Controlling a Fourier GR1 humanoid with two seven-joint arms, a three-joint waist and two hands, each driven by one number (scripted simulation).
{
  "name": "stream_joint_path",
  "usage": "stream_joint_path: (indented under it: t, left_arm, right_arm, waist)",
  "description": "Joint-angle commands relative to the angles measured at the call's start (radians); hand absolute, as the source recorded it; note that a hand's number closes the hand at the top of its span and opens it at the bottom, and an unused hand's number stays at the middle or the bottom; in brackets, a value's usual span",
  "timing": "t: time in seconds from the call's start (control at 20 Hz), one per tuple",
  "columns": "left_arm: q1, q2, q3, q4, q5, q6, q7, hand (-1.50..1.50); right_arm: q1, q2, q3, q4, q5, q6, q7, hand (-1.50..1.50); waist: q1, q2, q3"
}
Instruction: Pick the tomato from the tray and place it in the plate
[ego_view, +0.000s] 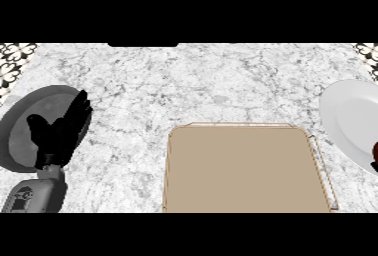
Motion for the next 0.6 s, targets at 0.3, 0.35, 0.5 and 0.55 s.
stream_joint_path:
  t: [0.3,0.35,0.5,0.55]
  left_arm:
    - [-0.007,0.006,0.007,0.043,-0.008,-0.039,-0.03,0.0]
    - [-0.002,-0.04,-0.027,0.039,-0.034,-0.009,-0.052,0.0]
    - [-0.036,-0.016,-0.008,0.018,-0.019,-0.016,-0.009,0.0]
    - [-0.016,-0.03,-0.02,0.001,-0.026,-0.01,-0.015,0.0]
  right_arm:
    - [-0.345,-0.159,-0.045,0.705,0.109,-0.019,-0.268,1.5]
    - [-0.362,-0.15,-0.015,0.722,0.164,-0.067,-0.25,1.5]
    - [-0.373,-0.214,0.032,0.848,0.231,-0.034,-0.332,1.5]
    - [-0.438,-0.215,0.029,0.945,0.217,0.002,-0.342,1.5]
  waist:
    - [0.025,0.008,0.002]
    - [0.023,0.007,0.001]
    - [0.031,0.01,0.003]
    - [0.035,0.009,0.003]
